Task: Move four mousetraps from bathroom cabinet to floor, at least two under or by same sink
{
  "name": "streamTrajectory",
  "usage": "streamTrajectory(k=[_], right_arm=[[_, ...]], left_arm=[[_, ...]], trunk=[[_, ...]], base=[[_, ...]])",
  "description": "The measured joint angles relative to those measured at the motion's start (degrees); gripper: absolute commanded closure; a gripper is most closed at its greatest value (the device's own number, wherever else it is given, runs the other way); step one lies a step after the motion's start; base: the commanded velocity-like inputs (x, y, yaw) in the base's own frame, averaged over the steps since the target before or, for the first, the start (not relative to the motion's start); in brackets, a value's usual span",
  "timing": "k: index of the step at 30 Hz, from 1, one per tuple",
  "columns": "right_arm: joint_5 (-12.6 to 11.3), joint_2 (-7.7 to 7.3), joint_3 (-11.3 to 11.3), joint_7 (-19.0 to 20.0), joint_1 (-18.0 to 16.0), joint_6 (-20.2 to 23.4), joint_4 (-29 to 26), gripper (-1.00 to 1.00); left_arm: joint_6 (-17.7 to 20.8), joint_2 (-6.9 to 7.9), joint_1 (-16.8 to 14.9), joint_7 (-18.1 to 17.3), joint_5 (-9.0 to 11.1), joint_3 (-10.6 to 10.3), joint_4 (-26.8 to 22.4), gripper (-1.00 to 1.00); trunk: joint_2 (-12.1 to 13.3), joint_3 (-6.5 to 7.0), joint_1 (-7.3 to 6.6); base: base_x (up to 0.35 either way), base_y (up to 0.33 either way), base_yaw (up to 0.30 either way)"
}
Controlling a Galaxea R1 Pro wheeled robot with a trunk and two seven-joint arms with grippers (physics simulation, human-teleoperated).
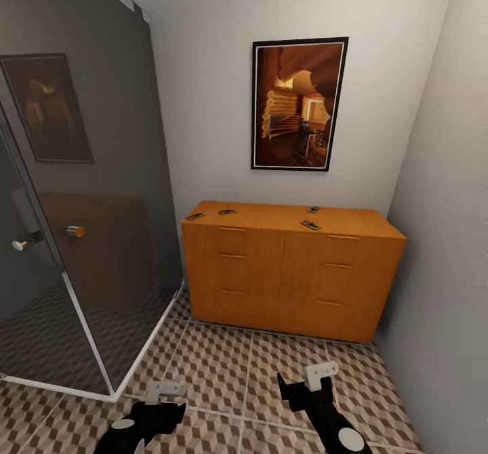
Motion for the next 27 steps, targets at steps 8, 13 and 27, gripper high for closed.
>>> streamTrajectory(k=[8, 13, 27], right_arm=[[0.0, 0.03, 0.0, 0.0, 0.0, 0.0, 0.0, -1.00], [0.0, 0.01, 0.0, 0.0, 0.0, 0.0, 0.0, -1.00], [0.0, -0.01, 0.0, 0.0, 0.0, 0.0, -0.1, -1.00]], left_arm=[[0.0, -0.03, 0.0, 0.0, 0.0, 0.0, 0.0, -1.00], [0.0, -0.07, 0.0, 0.0, 0.0, 0.0, 0.1, -1.00], [0.0, -0.35, 0.0, 0.0, 0.0, 0.0, 0.1, -1.00]], trunk=[[0.0, 0.00, 0.00], [0.0, 0.00, 0.00], [0.0, 0.00, -0.02]], base=[[0.000, 0.000, -0.125], [0.000, 0.000, -0.125], [0.077, 0.058, -0.125]])
